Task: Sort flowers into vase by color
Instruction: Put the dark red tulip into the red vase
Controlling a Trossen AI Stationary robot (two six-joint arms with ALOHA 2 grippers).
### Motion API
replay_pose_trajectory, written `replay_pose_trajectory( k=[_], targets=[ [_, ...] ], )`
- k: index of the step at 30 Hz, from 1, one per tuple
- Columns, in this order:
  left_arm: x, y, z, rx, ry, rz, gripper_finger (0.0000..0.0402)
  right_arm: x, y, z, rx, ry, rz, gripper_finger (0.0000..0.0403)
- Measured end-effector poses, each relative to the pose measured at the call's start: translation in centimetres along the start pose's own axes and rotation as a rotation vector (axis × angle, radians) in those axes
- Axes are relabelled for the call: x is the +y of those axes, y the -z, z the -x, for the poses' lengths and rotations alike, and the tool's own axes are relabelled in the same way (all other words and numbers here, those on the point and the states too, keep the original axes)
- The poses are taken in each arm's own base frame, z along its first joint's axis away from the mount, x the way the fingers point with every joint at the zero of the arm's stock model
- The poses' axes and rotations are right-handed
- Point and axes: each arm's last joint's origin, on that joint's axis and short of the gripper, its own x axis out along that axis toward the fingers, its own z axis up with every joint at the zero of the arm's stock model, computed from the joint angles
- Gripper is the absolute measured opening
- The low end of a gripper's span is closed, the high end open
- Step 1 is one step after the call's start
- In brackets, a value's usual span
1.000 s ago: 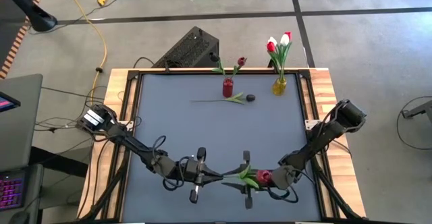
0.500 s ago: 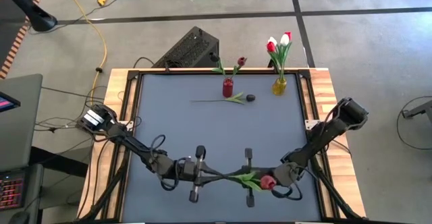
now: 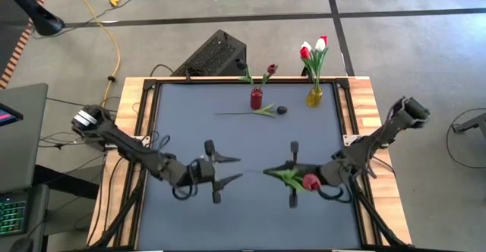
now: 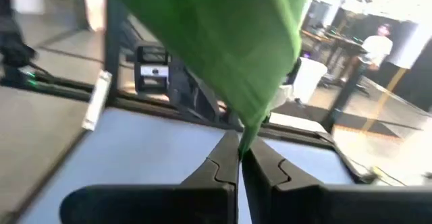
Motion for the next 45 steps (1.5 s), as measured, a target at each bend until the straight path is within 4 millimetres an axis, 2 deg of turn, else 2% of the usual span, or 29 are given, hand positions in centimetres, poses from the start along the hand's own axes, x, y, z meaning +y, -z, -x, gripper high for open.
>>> replay_pose_trajectory(
  k=[3,8,13,17,20,23,28,37,45],
  targets=[
    [2.1,-0.2,-0.1,0.077,-0.026,0.002,0.0203,-2.2,-0.1,0.0,0.035,0.055,0.012,0.0034],
    [4.8,1.0,-1.1,0.207,-0.063,-0.022,0.0204,-6.5,0.5,-1.1,0.104,0.179,0.021,0.003],
    [7.0,2.1,-2.1,0.22,-0.054,-0.017,0.0204,-11.5,1.2,-2.2,0.147,0.276,0.0,0.0033],
    [9.1,3.8,-0.8,0.112,-0.069,0.007,0.0204,-14.9,1.7,-2.5,0.147,0.264,-0.029,0.0032],
    [10.5,5.3,0.8,0.032,-0.077,0.071,0.0204,-16.6,1.8,-2.3,0.141,0.268,-0.043,0.0033],
    [11.1,6.6,2.1,-0.018,-0.042,0.114,0.0204,-18.2,2.2,-2.2,0.154,0.31,-0.051,0.0033],
    [11.0,7.7,3.2,-0.058,-0.008,0.097,0.0204,-20.0,2.5,-2.5,0.179,0.341,-0.063,0.0031],
    [11.1,6.4,3.1,-0.145,0.039,0.003,0.0204,-21.0,2.6,-2.5,0.209,0.366,-0.109,0.0032],
    [11.2,5.7,2.8,-0.162,0.023,-0.059,0.0204,-22.7,4.6,-4.0,0.277,0.425,-0.142,0.0032]
  ],
)
